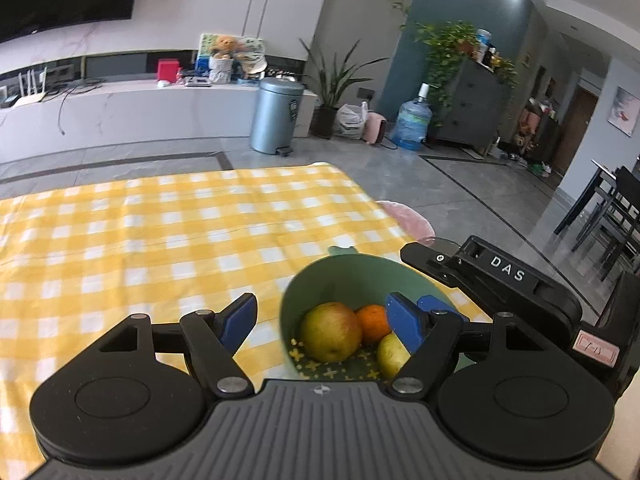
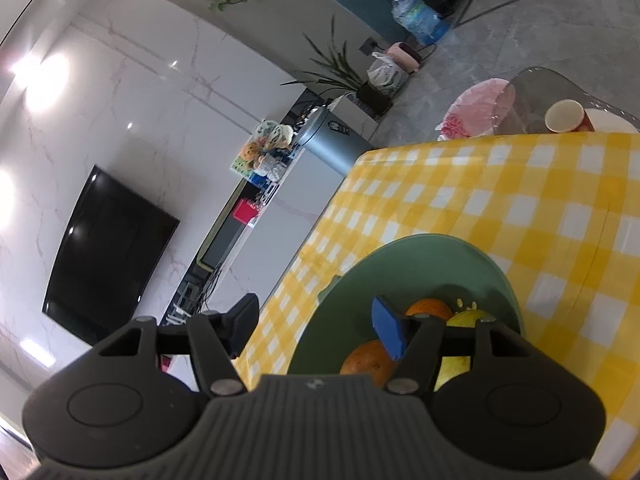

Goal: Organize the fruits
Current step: 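Withdraw both open tools from the colander back toward the table fruit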

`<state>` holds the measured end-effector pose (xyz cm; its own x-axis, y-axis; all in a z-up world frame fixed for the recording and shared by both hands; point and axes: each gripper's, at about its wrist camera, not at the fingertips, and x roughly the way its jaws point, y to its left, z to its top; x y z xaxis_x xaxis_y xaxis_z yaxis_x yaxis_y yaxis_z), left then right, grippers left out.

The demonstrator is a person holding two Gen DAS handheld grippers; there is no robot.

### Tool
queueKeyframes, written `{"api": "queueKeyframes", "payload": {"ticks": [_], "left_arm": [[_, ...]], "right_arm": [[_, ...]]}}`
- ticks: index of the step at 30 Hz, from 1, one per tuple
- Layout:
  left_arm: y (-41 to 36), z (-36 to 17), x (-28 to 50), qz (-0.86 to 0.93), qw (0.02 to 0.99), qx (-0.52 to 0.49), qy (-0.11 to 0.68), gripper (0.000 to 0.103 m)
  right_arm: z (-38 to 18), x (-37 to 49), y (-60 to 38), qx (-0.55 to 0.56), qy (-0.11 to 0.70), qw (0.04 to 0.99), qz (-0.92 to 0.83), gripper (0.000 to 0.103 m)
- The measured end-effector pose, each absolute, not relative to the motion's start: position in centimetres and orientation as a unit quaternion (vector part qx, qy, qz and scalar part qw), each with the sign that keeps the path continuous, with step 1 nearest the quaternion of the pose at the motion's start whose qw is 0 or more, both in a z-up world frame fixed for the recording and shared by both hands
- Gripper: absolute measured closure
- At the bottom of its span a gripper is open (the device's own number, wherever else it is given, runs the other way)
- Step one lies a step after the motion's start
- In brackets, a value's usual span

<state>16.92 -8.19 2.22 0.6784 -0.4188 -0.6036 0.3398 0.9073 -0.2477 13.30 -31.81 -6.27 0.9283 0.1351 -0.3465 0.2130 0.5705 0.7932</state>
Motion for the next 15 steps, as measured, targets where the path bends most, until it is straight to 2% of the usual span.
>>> {"api": "queueKeyframes", "payload": {"ticks": [6,15], "left_arm": [[-5.4,3.3,16.6,-0.209,0.898,-0.101,0.373,0.017],[-1.7,4.7,15.0,-0.135,0.928,-0.05,0.345,0.017]], "right_arm": [[-5.4,12.7,-30.0,0.418,0.195,0.887,0.011,0.038],[-3.5,11.8,-25.0,0.33,0.188,0.92,0.1,0.037]]}}
